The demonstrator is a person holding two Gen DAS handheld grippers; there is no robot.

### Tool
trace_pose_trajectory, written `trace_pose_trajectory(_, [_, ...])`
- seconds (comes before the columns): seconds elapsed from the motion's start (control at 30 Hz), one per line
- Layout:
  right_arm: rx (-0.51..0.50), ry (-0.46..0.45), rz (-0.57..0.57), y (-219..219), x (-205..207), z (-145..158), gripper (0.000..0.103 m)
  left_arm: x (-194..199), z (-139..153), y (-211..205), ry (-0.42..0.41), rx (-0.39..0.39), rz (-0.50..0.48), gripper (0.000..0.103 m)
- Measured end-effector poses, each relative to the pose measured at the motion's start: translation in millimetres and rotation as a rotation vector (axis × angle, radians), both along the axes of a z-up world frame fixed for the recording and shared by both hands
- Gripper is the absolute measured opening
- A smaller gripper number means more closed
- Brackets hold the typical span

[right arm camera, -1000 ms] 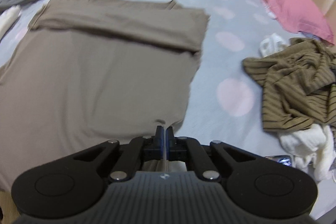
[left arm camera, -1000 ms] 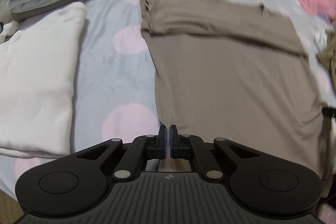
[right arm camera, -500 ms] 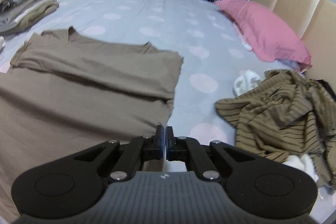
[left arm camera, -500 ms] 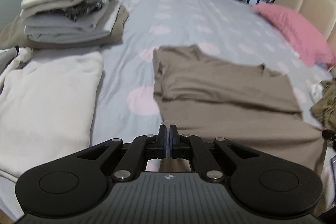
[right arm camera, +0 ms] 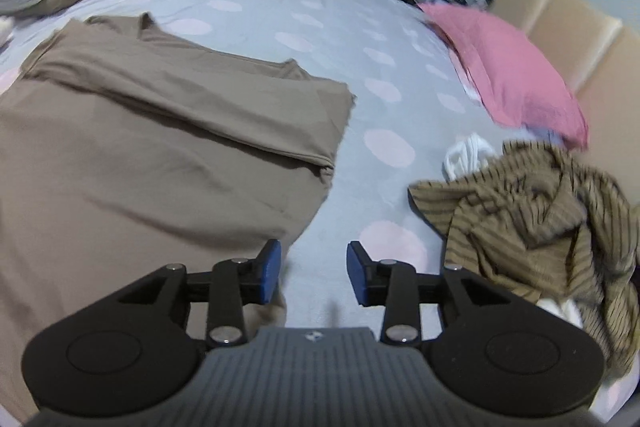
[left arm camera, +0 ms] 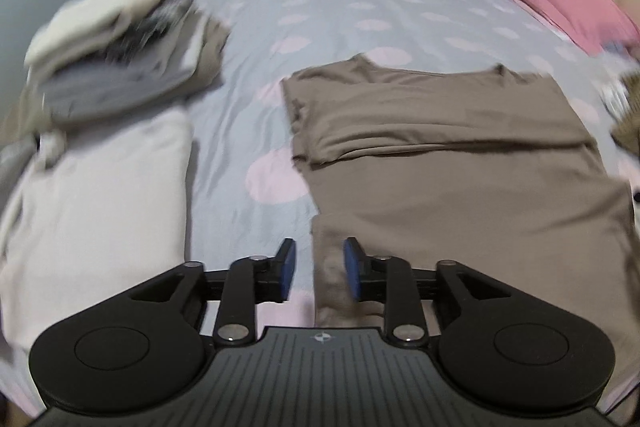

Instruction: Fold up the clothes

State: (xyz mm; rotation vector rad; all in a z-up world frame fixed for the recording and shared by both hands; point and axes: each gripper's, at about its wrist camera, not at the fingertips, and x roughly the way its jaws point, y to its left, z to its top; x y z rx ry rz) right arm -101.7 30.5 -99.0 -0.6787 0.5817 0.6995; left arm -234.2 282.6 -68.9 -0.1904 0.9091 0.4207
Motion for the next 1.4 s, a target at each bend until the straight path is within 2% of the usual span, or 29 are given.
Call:
trace_pose_trajectory(0.03, [-0.012, -0.021, 0.027, 0.8, -5.1, 0.4, 0.055, 0.3, 0.8, -4.8, 0.002, 0.010, -0.027, 0.038])
trace_pose_trajectory(0.07, [-0.025, -0.042, 0.054, 1.6, -10.4, 0.8, 0.057, 0.7, 1.6, -9.7, 0.004, 0.020, -0.054, 0.040])
trace_pose_trajectory(0.13, [-0.043, -0.046, 0.120, 2.6, -20.2, 1.3, 0.057, 1.3, 3.2, -19.3, 0.009, 0.041, -0.109, 0.040])
trace_pose_trajectory(0.3, [-0.081, 0.031, 0.317, 4.2, -47.0, -3.2, 0.057, 2.7, 6.0, -43.6, 0.023, 0.088, -0.246, 0.041])
trace_pose_trajectory(0.5, [-0.165, 0.048, 0.553, 4.4, -87.2, -16.1, 0.057, -0.1, -12.1, -76.0, 0.111, 0.070, -0.431, 0.041])
trace_pose_trajectory(0.63, [-0.220, 0.023, 0.712, -3.3, -113.8, -22.8, 0.057, -6.5, -20.5, -97.4, 0.160, 0.088, -0.554, 0.042])
trace_pose_trajectory(0.73, [-0.259, -0.008, 0.819, -10.5, -133.0, -27.1, 0.057, -12.4, -27.5, -110.8, 0.200, 0.102, -0.635, 0.046])
trace_pose_trajectory(1.03, [-0.299, -0.034, 0.944, -18.9, -157.3, -33.6, 0.057, -23.8, -48.6, -141.2, 0.299, 0.153, -0.803, 0.046])
trace_pose_trajectory(1.13, [-0.319, -0.041, 0.957, -20.6, -154.3, -35.6, 0.057, -25.7, -54.8, -140.9, 0.334, 0.173, -0.807, 0.048])
trace_pose_trajectory(1.2, [-0.338, -0.056, 0.967, -23.8, -154.1, -38.1, 0.057, -26.1, -56.8, -138.6, 0.348, 0.180, -0.800, 0.053])
trace_pose_trajectory(1.4, [-0.389, -0.130, 0.999, -38.1, -161.6, -41.9, 0.057, -27.4, -62.5, -131.7, 0.392, 0.201, -0.777, 0.053])
